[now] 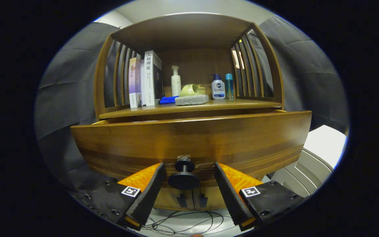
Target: Pull open the drawer, take out the items inside it, and place them on the countertop above the cabinet.
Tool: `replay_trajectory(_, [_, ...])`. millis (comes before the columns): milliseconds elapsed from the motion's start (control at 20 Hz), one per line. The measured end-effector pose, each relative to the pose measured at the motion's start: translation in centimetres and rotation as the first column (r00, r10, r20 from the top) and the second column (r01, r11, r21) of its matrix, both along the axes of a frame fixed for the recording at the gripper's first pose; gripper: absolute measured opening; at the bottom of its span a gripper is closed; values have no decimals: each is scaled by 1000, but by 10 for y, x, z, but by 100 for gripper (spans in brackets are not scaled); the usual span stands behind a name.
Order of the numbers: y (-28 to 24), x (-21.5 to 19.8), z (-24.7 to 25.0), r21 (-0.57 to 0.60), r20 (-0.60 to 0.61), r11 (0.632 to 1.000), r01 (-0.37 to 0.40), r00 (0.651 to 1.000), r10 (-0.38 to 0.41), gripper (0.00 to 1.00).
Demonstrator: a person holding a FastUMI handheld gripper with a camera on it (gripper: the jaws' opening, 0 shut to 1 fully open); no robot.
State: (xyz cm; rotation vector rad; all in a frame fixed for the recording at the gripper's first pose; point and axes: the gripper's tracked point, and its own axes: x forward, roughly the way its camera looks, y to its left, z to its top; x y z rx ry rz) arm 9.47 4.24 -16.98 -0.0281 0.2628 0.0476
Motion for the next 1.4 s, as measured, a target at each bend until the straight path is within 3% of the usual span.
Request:
replay_trajectory(850, [3,85,-2,-31,13,1000,3,1000,-2,96])
replay_trajectory(1150, [3,81,-6,-102,27,995,-5,1000,8,98])
replay_trajectory(1400, [11,35,43,-82,124,995,-57,990,67,98])
